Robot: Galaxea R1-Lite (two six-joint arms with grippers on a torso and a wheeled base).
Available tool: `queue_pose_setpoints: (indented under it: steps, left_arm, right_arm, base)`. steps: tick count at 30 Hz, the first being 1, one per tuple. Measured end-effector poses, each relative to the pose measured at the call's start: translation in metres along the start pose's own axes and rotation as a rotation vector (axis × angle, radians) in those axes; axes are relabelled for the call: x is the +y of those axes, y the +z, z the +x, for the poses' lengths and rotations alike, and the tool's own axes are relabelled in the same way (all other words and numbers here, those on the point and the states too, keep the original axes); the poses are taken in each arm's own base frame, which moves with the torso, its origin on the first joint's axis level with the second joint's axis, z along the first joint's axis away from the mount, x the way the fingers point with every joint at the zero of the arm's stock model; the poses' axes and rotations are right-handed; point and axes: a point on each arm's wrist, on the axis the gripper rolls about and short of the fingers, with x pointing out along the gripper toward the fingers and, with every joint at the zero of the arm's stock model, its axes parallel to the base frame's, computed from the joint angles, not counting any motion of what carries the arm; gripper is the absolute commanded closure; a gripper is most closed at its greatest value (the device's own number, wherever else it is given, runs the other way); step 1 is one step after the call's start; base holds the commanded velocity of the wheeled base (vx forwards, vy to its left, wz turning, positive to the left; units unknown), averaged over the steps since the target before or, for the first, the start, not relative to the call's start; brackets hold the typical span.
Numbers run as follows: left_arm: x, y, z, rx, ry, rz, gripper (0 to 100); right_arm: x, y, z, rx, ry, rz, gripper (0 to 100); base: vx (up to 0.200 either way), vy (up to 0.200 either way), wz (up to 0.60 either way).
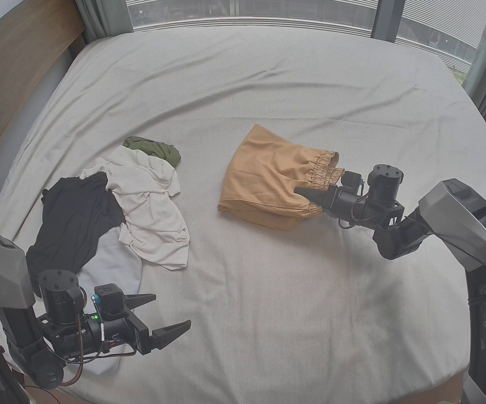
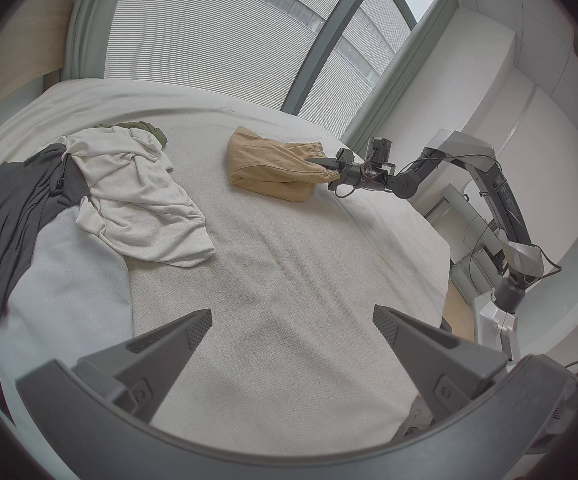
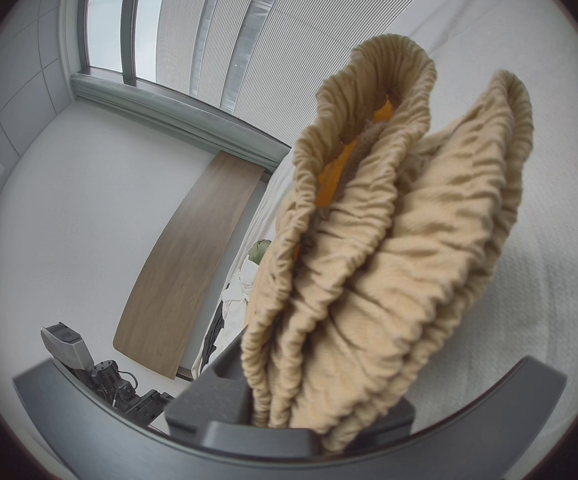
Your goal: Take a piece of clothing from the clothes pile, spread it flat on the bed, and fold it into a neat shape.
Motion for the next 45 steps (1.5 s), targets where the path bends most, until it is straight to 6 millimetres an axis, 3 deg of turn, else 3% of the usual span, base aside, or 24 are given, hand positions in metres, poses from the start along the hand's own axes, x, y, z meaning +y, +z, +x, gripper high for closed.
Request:
queue_pose_setpoints:
  steps: [11, 22, 24, 25, 29, 39, 45]
  left_arm:
    - [0.001, 0.001, 0.001, -0.005, 0.002, 0.001, 0]
    - [0.002, 0.003, 0.001, -0.018, 0.005, 0.002, 0]
    - [0.002, 0.004, 0.001, -0.023, 0.005, -0.001, 0]
    - [0.001, 0.006, 0.000, -0.032, 0.003, -0.007, 0]
    - [0.000, 0.009, -0.001, -0.045, 0.002, -0.010, 0]
    - [-0.008, 0.022, -0.009, -0.107, -0.020, 0.008, 0]
    - [-0.015, 0.029, -0.014, -0.143, -0.045, 0.027, 0]
  right_arm:
    - [-0.001, -0.008, -0.003, 0.003, -0.037, -0.025, 0]
    - [0.010, -0.028, -0.049, 0.040, -0.111, -0.063, 0]
    - [0.018, -0.033, -0.060, 0.039, -0.114, -0.070, 0]
    - [0.030, -0.038, -0.075, 0.037, -0.116, -0.082, 0]
    - [0.044, -0.043, -0.092, 0.031, -0.116, -0.102, 0]
    - [0.108, -0.051, -0.151, -0.024, -0.088, -0.245, 0]
    - [0.128, -0.055, -0.170, -0.030, -0.084, -0.301, 0]
  base:
    - [0.000, 0.000, 0.00]
    - [0.000, 0.000, 0.00]
    - [0.000, 0.000, 0.00]
    - [0.000, 0.000, 0.00]
    - [0.000, 0.000, 0.00]
    - [0.000, 0.000, 0.00]
    - [0.000, 0.000, 0.00]
